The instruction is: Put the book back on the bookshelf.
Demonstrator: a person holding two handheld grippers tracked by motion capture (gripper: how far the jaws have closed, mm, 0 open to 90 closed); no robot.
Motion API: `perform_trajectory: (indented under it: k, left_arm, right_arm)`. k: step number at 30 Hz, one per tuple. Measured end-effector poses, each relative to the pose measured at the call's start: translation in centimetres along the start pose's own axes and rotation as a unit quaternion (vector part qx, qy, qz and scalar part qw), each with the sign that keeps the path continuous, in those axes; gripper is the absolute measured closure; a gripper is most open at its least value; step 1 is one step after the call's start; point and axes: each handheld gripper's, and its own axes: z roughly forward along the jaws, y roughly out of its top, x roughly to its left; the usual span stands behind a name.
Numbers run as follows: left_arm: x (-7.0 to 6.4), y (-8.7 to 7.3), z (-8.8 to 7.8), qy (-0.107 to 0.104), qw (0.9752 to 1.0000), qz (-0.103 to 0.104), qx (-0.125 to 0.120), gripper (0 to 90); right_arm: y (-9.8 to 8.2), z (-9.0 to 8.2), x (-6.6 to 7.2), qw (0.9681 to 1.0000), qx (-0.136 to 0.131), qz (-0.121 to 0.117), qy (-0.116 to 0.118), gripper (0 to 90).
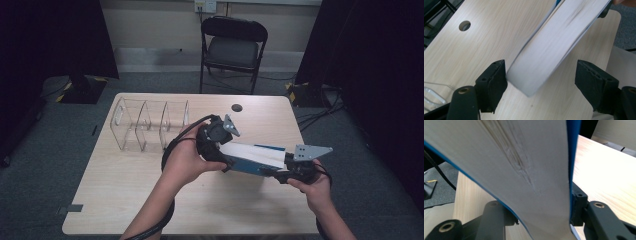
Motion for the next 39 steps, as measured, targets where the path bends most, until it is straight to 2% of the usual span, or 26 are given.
perform_trajectory:
  k: [5,12,15,19,22,23,26,30,35,37,39]
  left_arm:
    - [0.5,-1.1,-0.2,-0.002,1.0,-0.009,0.001,25.7]
    - [0.9,-3.5,0.7,-0.008,0.9995,-0.029,0.004,26.0]
    - [1.2,-4.8,1.3,-0.009,0.9991,-0.04,0.008,26.0]
    - [1.5,-6.0,1.2,-0.005,0.9986,-0.052,0.013,26.2]
    - [1.6,-7.0,1.2,-0.009,0.9981,-0.06,0.01,26.2]
    - [1.7,-7.2,1.1,-0.006,0.9981,-0.058,0.017,26.3]
    - [1.6,-8.1,1.5,-0.011,0.9977,-0.065,0.018,26.6]
    - [1.6,-9.3,2.4,-0.018,0.9966,-0.079,0.018,26.6]
    - [1.6,-10.3,3.2,-0.031,0.9959,-0.079,0.031,26.4]
    - [1.5,-10.7,3.6,-0.023,0.9958,-0.084,0.027,26.4]
    - [1.6,-11.0,3.8,-0.034,0.9954,-0.084,0.031,26.5]
  right_arm:
    - [0.6,0.0,-0.5,0.9999,0.013,0.003,0.004,53.1]
    - [2.5,0.2,-0.7,0.9972,0.073,-0.017,0.009,51.9]
    - [3.5,0.2,-0.7,0.9967,0.078,-0.019,0.011,51.6]
    - [5.0,0.0,-0.7,0.9964,0.076,-0.036,0.012,53.3]
    - [6.1,-0.1,-0.7,0.9956,0.081,-0.046,0.009,54.2]
    - [6.4,-0.2,-0.7,0.9955,0.082,-0.046,0.009,54.4]
    - [7.1,-0.2,-0.8,0.9939,0.095,-0.055,0.007,55.0]
    - [7.6,-0.1,-1.1,0.993,0.11,-0.045,0.003,56.2]
    - [8.1,0.0,-1.8,0.9921,0.121,-0.032,0.007,56.4]
    - [8.2,0.0,-2.0,0.9918,0.125,-0.026,0.006,55.6]
    - [8.5,0.0,-2.1,0.9918,0.126,-0.02,0.004,54.5]
